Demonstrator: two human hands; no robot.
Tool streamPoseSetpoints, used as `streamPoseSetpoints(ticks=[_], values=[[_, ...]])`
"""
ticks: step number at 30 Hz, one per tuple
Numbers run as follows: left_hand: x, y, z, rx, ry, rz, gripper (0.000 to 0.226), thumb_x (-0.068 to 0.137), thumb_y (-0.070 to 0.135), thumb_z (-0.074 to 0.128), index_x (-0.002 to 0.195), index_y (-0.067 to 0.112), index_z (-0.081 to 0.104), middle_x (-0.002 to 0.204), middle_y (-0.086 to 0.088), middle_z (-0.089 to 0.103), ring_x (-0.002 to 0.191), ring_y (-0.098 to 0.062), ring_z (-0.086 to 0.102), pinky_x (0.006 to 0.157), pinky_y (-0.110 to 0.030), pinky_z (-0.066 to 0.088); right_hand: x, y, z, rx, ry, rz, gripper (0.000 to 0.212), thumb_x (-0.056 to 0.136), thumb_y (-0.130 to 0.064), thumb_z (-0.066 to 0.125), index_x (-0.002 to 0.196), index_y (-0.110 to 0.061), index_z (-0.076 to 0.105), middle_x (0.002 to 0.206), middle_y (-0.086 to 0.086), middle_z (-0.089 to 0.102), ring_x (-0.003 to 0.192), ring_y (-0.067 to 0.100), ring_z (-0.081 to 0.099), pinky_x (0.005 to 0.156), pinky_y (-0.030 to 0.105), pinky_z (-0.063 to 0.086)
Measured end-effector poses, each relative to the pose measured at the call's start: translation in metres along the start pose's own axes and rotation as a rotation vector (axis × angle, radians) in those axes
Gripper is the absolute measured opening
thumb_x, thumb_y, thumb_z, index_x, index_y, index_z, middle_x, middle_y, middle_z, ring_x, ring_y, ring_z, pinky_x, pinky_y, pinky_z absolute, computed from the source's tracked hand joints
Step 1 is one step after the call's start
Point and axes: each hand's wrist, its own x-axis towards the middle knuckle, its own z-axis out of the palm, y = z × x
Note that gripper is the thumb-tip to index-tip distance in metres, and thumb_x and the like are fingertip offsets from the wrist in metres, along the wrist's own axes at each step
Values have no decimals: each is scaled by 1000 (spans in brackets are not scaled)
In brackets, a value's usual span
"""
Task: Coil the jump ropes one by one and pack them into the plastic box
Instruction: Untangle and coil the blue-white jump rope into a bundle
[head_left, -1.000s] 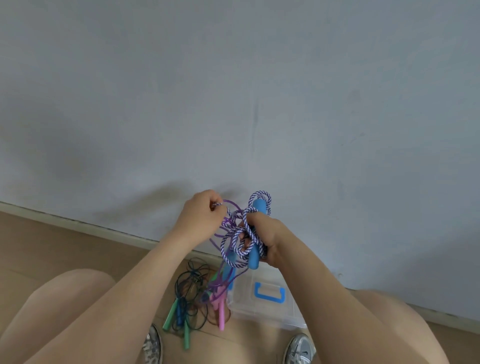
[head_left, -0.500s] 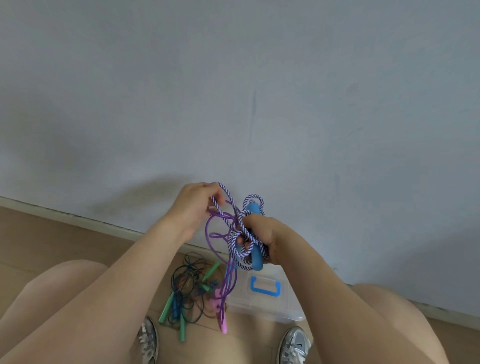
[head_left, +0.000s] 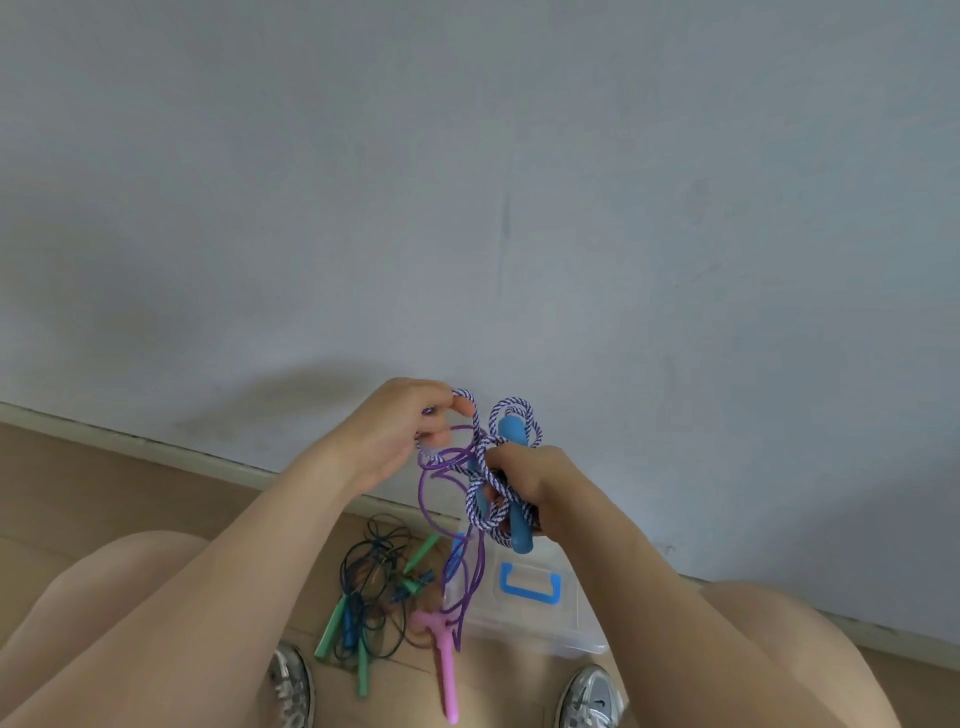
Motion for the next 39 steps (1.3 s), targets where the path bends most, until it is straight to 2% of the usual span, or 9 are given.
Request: streamPoseSetpoints(ticks=[3,9,13,17,21,27,31,35,39], values=[[-4,1,1,36,-59,-44,33,108,18,49,102,-3,73,51,1,20,46,-17,20,60,-33,40,-2,-1,-2,-20,-22,26,9,91,-12,60,93,-3,62,71,13,65,37,17,55,45,21,49],[-8,-1,4,81,-124,47,35,113,20,46,102,-2,70,55,3,29,49,-14,27,66,-37,37,5,4,-4,-72,-9,72,14,91,-13,59,98,-3,65,69,9,70,41,16,59,54,26,54],[-8,3,5,-165,-232,13,30,109,16,48,83,5,56,63,-2,44,82,-28,66,102,-45,55,12,7,-10,-24,46,62,19,90,-12,60,103,0,66,71,10,71,44,17,61,51,25,54],[-5,2,10,-184,-80,-74,39,105,18,41,68,10,53,68,-11,52,94,-29,74,104,-45,56,12,7,-8,101,64,-37,16,86,-9,63,97,2,66,76,16,68,48,21,60,48,25,51],[-4,1,11,-54,66,-8,23,99,12,66,81,-2,63,68,-13,61,88,-26,75,98,-43,61,6,3,-5,219,15,-138,6,88,-8,64,92,-3,62,75,17,65,50,22,58,51,26,49],[-4,-3,7,284,138,103,17,89,10,69,74,6,78,77,-6,79,91,-29,77,97,-48,58,9,3,-10,231,29,-58,15,88,-18,70,95,-4,67,76,14,67,50,21,56,48,24,48],[-9,3,7,272,52,134,17,86,6,69,71,7,79,80,-11,79,92,-27,78,104,-49,57,15,4,-13,160,67,-7,18,88,-19,68,92,-2,68,70,11,71,50,22,56,51,27,50],[-8,4,7,80,152,207,22,83,-5,60,62,-11,53,75,-35,65,94,-44,74,105,-54,55,14,5,-12,-74,136,-57,33,72,-27,70,95,-3,70,78,13,78,64,28,69,68,43,64],[-4,5,5,-68,262,206,34,83,-18,55,58,1,41,72,-20,45,70,-34,71,86,-44,62,8,3,-14,-12,54,-77,30,82,-21,68,100,2,71,84,17,75,59,24,64,53,29,56]])
